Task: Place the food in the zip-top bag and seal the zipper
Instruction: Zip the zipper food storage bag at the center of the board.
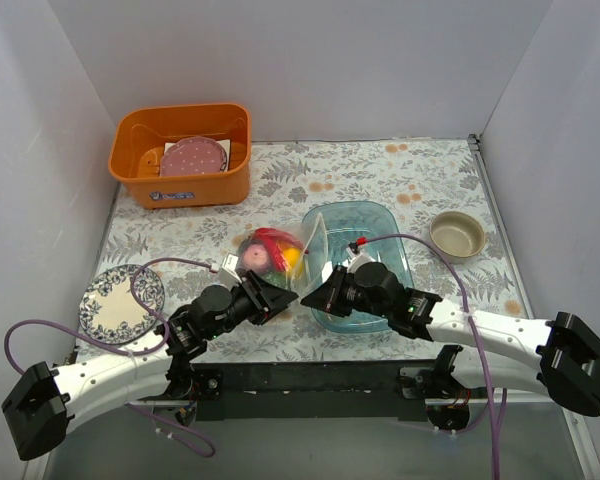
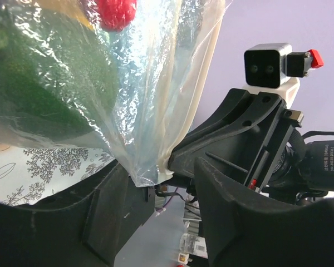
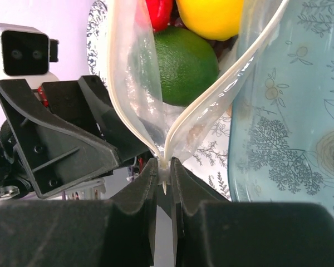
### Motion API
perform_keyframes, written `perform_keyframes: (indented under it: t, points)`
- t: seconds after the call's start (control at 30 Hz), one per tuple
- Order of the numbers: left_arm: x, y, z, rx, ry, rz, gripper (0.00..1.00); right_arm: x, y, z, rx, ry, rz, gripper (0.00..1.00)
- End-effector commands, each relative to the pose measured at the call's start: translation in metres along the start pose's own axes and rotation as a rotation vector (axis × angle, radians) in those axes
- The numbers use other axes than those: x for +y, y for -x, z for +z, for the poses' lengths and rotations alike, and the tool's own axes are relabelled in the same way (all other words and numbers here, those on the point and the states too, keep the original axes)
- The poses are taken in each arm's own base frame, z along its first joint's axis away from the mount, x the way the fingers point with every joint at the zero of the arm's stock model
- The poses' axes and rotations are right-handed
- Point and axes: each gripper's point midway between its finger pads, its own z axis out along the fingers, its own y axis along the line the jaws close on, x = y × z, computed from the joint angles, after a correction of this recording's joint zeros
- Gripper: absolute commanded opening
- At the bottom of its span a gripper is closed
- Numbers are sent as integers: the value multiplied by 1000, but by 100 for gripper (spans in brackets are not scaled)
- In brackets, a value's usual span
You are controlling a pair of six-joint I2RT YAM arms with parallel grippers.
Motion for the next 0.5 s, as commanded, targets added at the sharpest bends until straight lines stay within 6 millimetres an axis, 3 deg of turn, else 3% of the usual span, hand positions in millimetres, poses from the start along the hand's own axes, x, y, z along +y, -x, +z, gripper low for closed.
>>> perform_keyframes:
  t: [0.0, 0.13, 0.23, 0.47]
  points:
    - [-23, 4, 0, -5, -15, -242, 42, 10, -1, 1, 0, 30, 33, 1]
    - [-19, 8, 0, -30, 7, -239, 34, 1, -6, -4, 2, -12, 8, 1]
    - [-24, 9, -1, -34, 2, -215, 38, -5, -7, -7, 1, -39, -33, 27]
    - [-28, 10, -1, -31, 8, -196, 39, -11, -7, -11, 47, -156, -156, 33]
